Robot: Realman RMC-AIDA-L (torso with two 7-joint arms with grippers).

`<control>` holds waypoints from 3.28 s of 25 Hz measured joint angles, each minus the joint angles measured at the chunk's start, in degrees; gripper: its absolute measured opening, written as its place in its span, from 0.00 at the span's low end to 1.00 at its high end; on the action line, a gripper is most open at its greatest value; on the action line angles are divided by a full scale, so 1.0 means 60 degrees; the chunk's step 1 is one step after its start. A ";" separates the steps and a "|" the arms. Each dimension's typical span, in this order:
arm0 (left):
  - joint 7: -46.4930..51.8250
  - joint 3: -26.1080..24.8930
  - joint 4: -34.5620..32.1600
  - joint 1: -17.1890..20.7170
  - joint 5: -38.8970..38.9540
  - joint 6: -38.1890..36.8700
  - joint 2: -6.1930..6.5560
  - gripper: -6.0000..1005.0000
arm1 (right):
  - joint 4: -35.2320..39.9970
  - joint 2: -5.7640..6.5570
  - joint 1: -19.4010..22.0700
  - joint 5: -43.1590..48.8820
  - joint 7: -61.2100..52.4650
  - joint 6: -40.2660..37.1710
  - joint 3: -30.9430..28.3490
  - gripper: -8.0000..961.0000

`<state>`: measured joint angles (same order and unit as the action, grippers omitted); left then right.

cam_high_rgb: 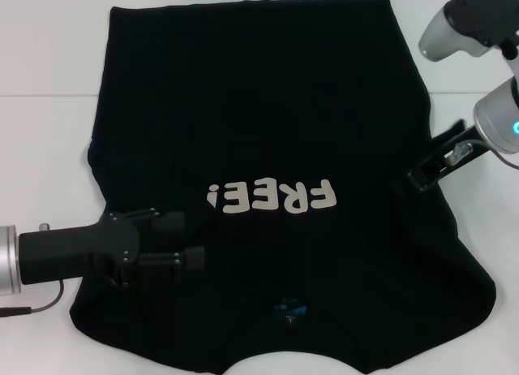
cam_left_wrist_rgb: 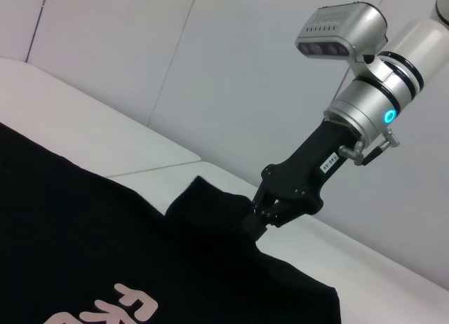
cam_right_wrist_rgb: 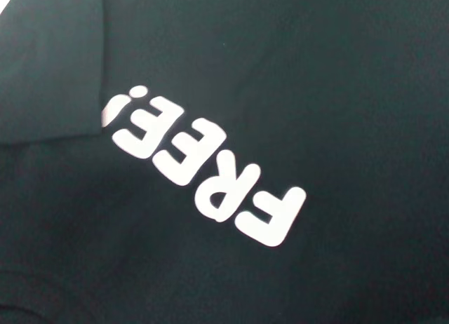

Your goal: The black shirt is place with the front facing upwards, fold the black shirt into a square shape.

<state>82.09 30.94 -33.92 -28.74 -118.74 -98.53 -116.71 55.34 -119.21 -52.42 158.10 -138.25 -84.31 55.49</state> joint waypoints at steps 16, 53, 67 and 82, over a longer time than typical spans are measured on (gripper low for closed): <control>0.0000 -0.0065 0.0019 0.0014 0.0000 0.0033 -0.0014 0.87 | 0.0071 0.0160 0.0567 -0.2208 0.0842 -0.0246 -0.0005 0.11; 0.7936 -0.0819 -0.2511 0.0318 -0.4108 -0.0299 0.0772 0.87 | -0.4407 0.0660 0.4726 -0.7042 1.1300 -0.1938 -0.4026 0.90; 0.7609 -0.0297 -0.2255 0.0268 -0.4375 0.0815 0.0479 0.87 | -0.4443 0.0615 0.4687 -0.7090 1.1276 -0.1923 -0.4077 0.90; 0.7484 -0.0143 -0.2194 0.0203 -0.4433 0.1161 0.0422 0.87 | -0.4448 0.0607 0.4611 -0.7102 1.1279 -0.1864 -0.4078 0.90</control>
<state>127.00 30.08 -47.09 -27.52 -145.33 -91.56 -114.18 28.65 -115.57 -24.75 115.48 -70.58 -95.50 31.03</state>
